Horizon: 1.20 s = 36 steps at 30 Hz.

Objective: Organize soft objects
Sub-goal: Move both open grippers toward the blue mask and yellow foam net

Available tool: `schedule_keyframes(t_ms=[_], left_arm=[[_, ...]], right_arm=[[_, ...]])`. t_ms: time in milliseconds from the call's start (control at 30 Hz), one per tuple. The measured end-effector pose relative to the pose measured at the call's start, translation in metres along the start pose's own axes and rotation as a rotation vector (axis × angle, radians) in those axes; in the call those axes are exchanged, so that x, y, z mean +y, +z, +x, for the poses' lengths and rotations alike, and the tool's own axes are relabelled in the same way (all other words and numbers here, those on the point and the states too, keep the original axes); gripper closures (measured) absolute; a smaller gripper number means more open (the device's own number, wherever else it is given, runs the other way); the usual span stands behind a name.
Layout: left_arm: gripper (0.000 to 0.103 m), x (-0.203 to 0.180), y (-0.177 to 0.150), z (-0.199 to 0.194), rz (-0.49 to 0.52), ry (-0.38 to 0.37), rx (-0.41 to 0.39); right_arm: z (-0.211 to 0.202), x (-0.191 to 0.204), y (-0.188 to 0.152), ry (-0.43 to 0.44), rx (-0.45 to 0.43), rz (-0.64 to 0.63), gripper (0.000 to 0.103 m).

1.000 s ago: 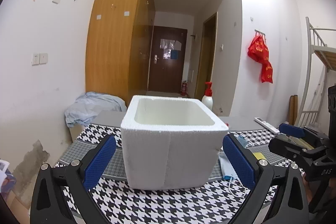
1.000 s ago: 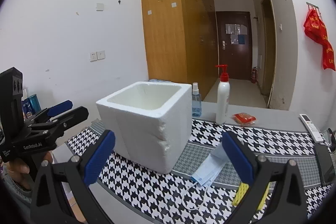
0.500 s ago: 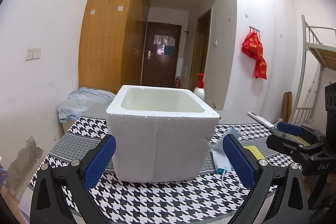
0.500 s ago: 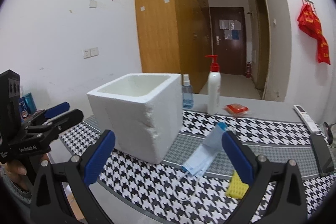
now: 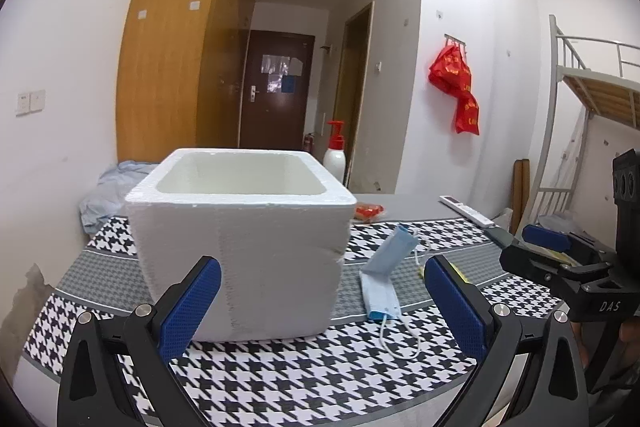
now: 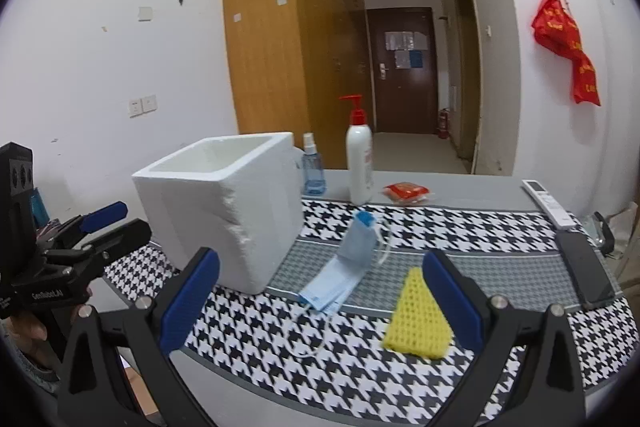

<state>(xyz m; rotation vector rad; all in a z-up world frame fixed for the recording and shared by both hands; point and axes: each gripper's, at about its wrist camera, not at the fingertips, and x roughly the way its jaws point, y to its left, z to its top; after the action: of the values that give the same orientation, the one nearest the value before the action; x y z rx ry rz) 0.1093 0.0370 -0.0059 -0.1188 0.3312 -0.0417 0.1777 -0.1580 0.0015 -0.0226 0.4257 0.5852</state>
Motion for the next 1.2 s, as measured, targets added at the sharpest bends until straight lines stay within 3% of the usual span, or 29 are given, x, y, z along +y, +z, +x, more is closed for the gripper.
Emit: schedule_keyframes(t_ms=[767, 1200], left_arm=[[0.001, -0.057, 0.0, 0.024, 0.109, -0.162, 0.052], [0.001, -0.08, -0.008, 0.046, 0.151, -0.171, 0.118]], right_arm=[[-0.026, -0.038, -0.017, -0.128, 0.005, 0.06, 0.0], [-0.03, -0.056, -0.028, -0.157, 0.024, 0.098, 0.0]])
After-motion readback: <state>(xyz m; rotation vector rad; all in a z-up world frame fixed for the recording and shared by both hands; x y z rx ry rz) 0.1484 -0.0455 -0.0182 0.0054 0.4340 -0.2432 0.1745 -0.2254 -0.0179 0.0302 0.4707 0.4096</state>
